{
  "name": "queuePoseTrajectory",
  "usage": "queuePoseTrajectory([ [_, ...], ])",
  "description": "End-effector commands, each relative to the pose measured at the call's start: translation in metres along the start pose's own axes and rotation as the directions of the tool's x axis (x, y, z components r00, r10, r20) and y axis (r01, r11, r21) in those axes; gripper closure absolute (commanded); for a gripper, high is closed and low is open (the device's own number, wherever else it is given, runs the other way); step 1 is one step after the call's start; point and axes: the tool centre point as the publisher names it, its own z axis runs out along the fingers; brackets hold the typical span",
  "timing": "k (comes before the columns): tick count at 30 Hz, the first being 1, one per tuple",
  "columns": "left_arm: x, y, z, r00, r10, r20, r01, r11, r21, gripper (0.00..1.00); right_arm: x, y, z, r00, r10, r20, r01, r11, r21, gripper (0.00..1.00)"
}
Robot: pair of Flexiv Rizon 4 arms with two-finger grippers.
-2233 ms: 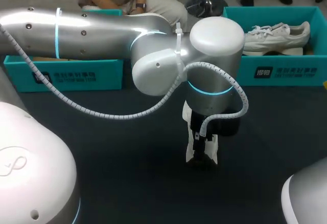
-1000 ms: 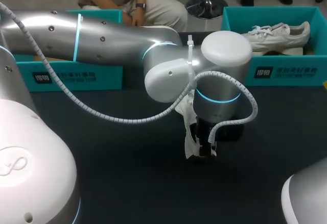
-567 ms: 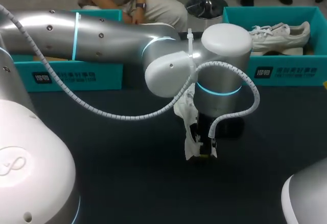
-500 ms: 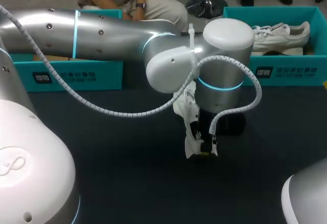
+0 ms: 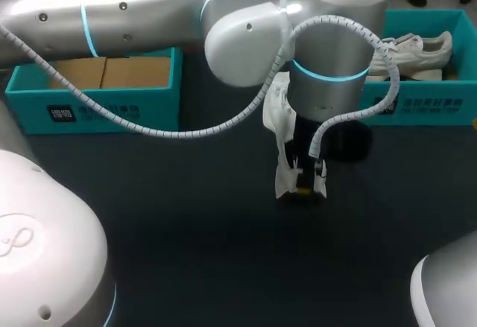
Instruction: Take the shoe out of the shoebox, open the shoe tongue, remove and reinsert the insole, then place the shoe into the shoebox
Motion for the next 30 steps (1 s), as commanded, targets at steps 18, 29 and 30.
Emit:
queuePoseTrajectory([
  [18,0.001,0.012,-0.046,1.0,0.016,0.023,-0.015,1.0,-0.023,1.0,-0.001,0.003,-0.001,1.0,0.001,-0.003,-0.001,1.0,0.008,0.0],
  [29,0.001,0.012,-0.046,1.0,0.016,0.023,-0.015,1.0,-0.023,1.0,-0.001,0.003,-0.001,1.0,0.001,-0.003,-0.001,1.0,0.008,0.0],
  [30,0.001,0.012,-0.046,1.0,0.016,0.023,-0.015,1.0,-0.023,1.0,-0.001,0.003,-0.001,1.0,0.001,-0.003,-0.001,1.0,0.008,0.0],
])
